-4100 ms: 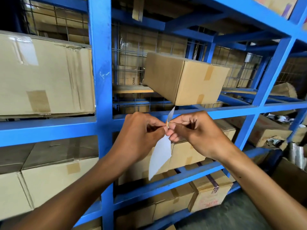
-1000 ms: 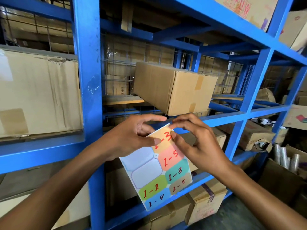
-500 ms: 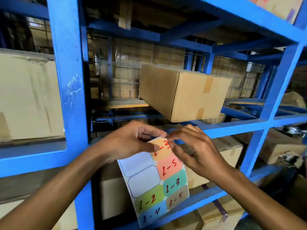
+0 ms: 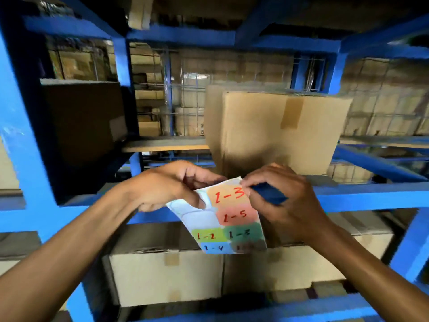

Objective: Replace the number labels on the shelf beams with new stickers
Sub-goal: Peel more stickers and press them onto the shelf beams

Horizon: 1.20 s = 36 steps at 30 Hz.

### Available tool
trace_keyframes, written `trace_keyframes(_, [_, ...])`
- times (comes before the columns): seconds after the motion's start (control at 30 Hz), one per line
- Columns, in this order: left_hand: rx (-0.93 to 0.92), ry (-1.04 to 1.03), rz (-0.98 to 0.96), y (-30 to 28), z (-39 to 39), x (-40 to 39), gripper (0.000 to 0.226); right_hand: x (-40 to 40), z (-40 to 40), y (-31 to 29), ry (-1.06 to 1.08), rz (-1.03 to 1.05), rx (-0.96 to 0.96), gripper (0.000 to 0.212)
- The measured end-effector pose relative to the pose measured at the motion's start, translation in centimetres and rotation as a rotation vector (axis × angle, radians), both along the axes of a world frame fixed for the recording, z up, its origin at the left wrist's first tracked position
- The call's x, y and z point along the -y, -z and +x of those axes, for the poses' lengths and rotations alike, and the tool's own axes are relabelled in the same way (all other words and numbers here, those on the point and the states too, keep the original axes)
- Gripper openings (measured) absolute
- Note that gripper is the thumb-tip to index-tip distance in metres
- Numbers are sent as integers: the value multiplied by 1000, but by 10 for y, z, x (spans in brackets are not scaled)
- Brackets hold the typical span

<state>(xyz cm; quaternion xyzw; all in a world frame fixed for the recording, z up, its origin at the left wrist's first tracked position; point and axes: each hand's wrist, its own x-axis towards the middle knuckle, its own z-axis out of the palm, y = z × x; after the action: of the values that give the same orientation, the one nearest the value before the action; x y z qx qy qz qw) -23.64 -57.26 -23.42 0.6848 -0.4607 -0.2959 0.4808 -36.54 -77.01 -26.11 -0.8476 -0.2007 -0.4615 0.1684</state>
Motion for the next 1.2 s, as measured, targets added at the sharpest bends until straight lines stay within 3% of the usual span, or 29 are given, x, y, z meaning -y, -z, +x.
trace_keyframes(0.2, [-45,-11,-87,-9,-7,36,66,42,5,-4,-23,-33,26,6])
trace_keyframes(0.37, [67,-20,-95,-14,-22,59,54,60,17,-8,-76,-117,61,7])
trace_keyframes(0.7, [40,-112,-93,-16,-23,61,59,69,21,-9,-139,-109,136,5])
trace_keyframes(0.9, [112,-197,-61,-22,-20,55,58,60,12,-16,-185,5,137,3])
trace_keyframes(1.07, [274,-297,-30,-28,-22,51,54,47,-3,-31,-303,358,36,7])
trace_keyframes(1.2, [422,-313,-9,-32,-27,50,46,46,-7,-51,-286,423,33,17])
